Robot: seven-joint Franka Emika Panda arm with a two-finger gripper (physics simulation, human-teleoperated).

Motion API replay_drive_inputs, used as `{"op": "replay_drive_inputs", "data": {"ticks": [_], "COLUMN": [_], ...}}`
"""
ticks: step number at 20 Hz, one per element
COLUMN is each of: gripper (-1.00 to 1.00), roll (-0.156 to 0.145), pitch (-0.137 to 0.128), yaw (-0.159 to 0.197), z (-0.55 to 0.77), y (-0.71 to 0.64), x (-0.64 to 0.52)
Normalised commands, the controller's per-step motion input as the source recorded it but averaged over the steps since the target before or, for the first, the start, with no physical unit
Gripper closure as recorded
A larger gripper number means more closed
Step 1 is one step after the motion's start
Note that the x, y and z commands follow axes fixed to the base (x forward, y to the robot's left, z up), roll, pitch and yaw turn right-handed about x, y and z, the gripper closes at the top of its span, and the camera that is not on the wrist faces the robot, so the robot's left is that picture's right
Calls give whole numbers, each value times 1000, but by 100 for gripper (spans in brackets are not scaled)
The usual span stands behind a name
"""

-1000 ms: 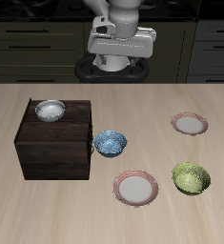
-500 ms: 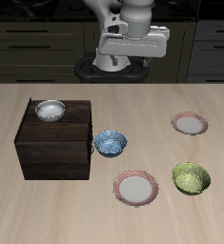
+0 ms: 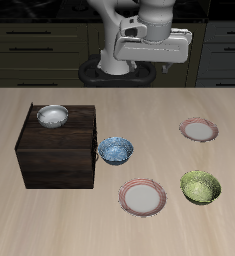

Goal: Place the green bowl on the plate next to the green bowl

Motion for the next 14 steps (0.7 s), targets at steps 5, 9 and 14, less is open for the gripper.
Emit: {"op": "replay_drive_inputs", "data": {"ticks": [5,9,14], "gripper": [-100,-100,-100], "roll": [-25,9,21], "pitch": [-1,-7,-16], "yaw": [-19,-12,-27], "z": [93,44,29], "y": [251,245,262], "x": [304,304,246]}}
